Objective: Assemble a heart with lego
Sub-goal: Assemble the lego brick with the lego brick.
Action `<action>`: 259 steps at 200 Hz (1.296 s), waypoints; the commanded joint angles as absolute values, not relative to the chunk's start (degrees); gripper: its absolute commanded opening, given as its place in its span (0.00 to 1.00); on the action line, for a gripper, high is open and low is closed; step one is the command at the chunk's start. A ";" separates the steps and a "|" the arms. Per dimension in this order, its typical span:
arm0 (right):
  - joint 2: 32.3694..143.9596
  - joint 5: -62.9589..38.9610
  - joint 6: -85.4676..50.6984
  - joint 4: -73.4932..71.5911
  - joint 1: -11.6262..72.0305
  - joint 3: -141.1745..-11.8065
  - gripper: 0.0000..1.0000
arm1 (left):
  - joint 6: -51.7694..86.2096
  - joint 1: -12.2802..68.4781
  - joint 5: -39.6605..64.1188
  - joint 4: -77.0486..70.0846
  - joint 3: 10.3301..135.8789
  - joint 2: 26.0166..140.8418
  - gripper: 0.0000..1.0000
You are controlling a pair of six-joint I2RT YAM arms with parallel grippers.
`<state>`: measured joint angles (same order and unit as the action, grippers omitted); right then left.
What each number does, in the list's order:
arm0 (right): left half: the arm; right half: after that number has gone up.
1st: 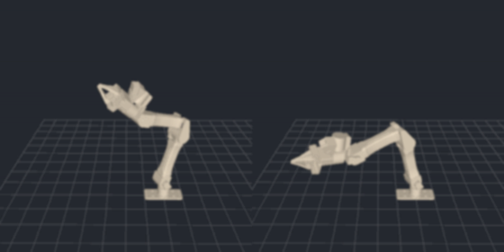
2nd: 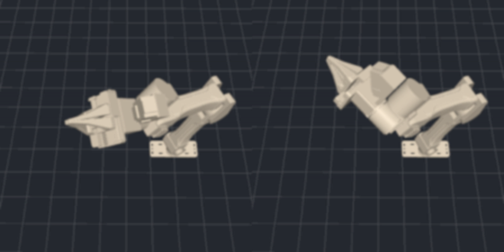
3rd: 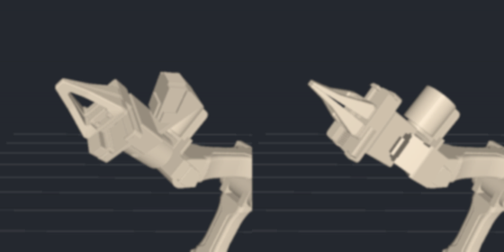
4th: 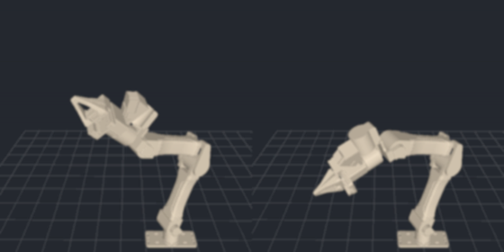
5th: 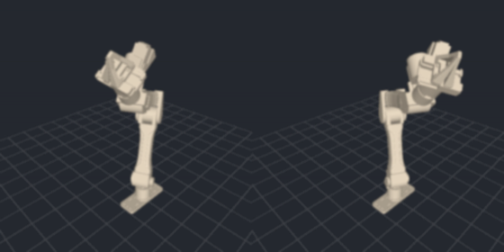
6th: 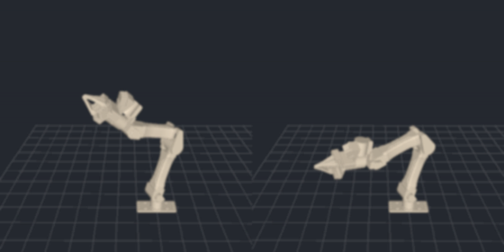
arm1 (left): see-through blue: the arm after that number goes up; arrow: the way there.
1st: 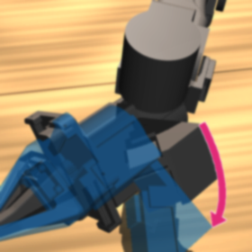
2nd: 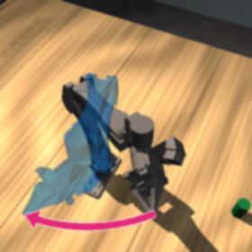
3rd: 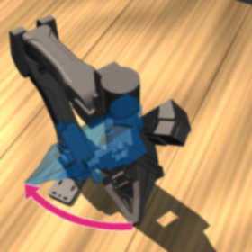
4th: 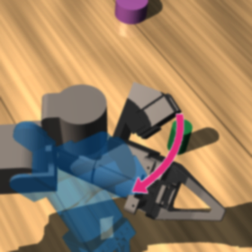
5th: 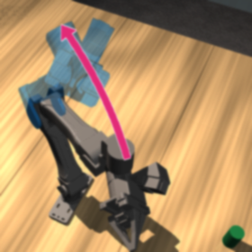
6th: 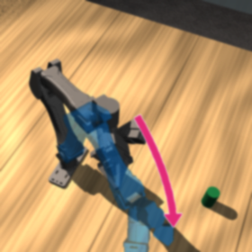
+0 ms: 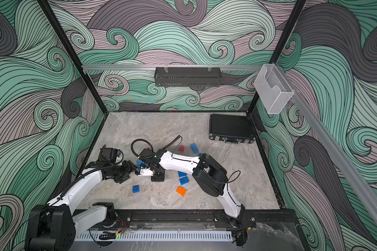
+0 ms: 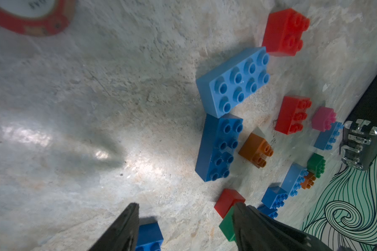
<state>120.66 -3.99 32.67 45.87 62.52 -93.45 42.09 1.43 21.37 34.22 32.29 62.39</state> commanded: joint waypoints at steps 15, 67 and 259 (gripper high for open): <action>121.79 -2.40 32.07 47.72 62.80 -94.91 0.31 | 42.89 0.71 22.06 33.66 31.47 61.30 0.69; 122.94 -2.98 31.90 48.15 62.93 -95.17 0.31 | 42.98 0.63 22.06 33.51 31.30 61.26 0.69; 123.66 -2.79 31.44 48.90 63.61 -91.32 0.30 | 43.86 -1.53 20.73 34.21 30.59 58.45 0.68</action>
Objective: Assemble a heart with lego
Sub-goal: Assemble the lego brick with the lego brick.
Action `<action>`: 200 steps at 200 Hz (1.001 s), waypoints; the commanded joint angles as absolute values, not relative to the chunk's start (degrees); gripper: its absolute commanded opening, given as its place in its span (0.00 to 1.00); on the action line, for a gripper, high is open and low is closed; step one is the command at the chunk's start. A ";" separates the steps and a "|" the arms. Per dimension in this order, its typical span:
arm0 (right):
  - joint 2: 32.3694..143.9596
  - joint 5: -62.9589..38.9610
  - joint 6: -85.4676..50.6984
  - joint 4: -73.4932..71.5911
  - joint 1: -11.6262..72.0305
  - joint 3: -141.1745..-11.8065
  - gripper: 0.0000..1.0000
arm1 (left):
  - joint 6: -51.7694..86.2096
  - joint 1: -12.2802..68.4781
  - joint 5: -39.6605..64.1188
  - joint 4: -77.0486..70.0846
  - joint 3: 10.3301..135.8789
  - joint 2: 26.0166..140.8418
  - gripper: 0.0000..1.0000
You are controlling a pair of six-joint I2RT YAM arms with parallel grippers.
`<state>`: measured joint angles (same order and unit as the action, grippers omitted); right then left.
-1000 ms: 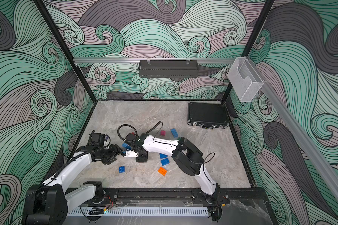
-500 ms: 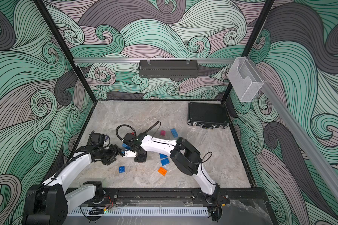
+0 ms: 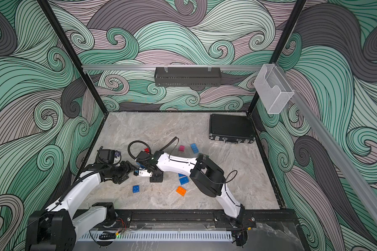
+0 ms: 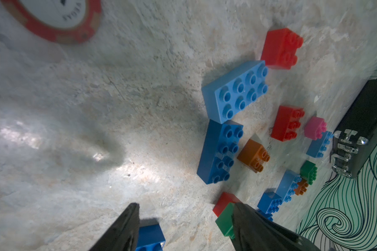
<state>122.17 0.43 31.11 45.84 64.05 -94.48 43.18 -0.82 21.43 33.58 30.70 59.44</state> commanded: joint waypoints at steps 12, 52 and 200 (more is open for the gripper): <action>124.07 -6.14 31.21 50.27 62.71 -91.78 0.30 | 43.86 -1.64 20.81 34.28 30.59 58.70 0.68; 127.83 -4.89 30.45 53.07 61.26 -94.95 0.31 | 43.91 -1.78 21.18 34.28 30.59 58.80 0.69; 117.10 -5.25 28.97 52.90 59.26 -93.69 0.35 | 43.68 -2.00 24.32 32.80 30.50 59.59 0.68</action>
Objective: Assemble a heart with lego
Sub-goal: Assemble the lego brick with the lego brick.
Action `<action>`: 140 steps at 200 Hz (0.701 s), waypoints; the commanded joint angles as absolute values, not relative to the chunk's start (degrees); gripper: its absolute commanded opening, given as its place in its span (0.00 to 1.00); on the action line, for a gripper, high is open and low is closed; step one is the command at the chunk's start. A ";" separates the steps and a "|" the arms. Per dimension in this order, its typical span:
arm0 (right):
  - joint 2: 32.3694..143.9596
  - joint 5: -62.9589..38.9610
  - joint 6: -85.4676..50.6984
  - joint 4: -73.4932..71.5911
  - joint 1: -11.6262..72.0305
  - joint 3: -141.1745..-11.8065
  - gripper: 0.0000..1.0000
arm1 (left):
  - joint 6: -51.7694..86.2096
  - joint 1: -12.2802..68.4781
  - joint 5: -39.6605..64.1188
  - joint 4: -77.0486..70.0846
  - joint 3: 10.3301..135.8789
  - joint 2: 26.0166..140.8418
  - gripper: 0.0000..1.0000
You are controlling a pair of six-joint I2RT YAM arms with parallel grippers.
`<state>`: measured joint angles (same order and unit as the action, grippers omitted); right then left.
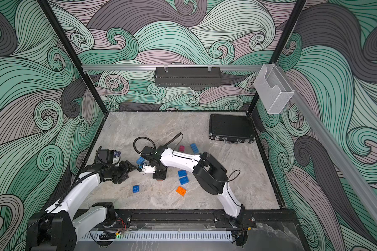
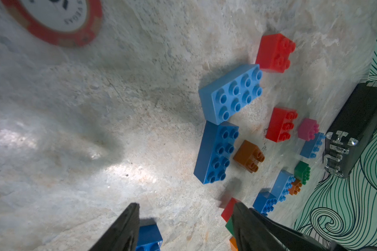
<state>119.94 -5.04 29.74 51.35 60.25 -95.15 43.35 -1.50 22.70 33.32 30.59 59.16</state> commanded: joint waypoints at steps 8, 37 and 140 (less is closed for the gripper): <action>117.29 -5.59 28.87 52.90 59.21 -93.16 0.35 | 43.83 -2.02 24.57 32.48 30.41 59.59 0.68; 118.61 -6.07 27.63 52.45 58.98 -91.74 0.36 | 43.99 -2.02 25.77 31.43 29.98 59.68 0.68; 114.30 -6.77 26.75 49.52 58.69 -88.88 0.55 | 43.42 -1.82 32.17 26.66 28.56 62.16 0.68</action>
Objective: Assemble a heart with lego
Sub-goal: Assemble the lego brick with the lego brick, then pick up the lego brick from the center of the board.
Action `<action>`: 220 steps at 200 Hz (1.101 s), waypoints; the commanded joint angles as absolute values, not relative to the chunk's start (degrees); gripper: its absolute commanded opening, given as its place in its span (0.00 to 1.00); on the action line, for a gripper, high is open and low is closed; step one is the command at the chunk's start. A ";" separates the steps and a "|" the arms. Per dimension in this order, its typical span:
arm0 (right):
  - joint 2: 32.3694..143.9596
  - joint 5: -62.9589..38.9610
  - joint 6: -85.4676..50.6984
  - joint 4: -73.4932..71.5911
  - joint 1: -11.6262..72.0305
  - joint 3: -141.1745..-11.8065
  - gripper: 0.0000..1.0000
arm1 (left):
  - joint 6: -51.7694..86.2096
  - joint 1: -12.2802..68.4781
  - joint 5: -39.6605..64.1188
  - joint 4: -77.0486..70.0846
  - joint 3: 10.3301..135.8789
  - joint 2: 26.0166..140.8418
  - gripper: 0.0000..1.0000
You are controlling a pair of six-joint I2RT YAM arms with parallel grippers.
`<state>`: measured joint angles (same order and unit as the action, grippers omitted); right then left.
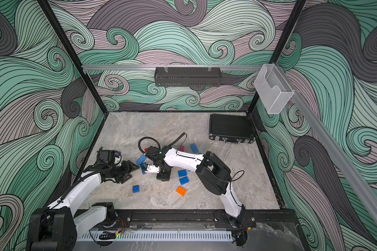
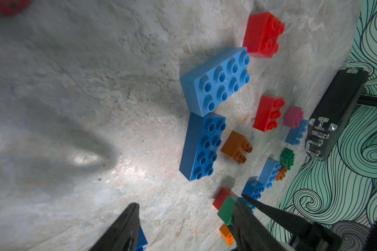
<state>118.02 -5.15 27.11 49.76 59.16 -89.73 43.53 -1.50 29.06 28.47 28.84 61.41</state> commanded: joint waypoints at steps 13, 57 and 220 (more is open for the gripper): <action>112.71 -8.24 26.29 49.21 58.08 -88.35 0.58 | 43.33 -1.59 33.16 26.20 28.56 62.14 0.68; 106.35 -8.02 25.99 46.72 55.86 -83.40 0.58 | 43.60 0.71 33.99 25.82 29.33 62.62 0.68; 104.05 0.77 14.68 38.55 49.72 -68.56 0.59 | 49.57 19.25 27.42 21.29 31.98 68.88 0.68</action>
<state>103.66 0.01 15.62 39.07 49.89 -69.58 48.60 18.59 28.91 22.17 29.36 68.23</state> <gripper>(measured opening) 0.595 0.682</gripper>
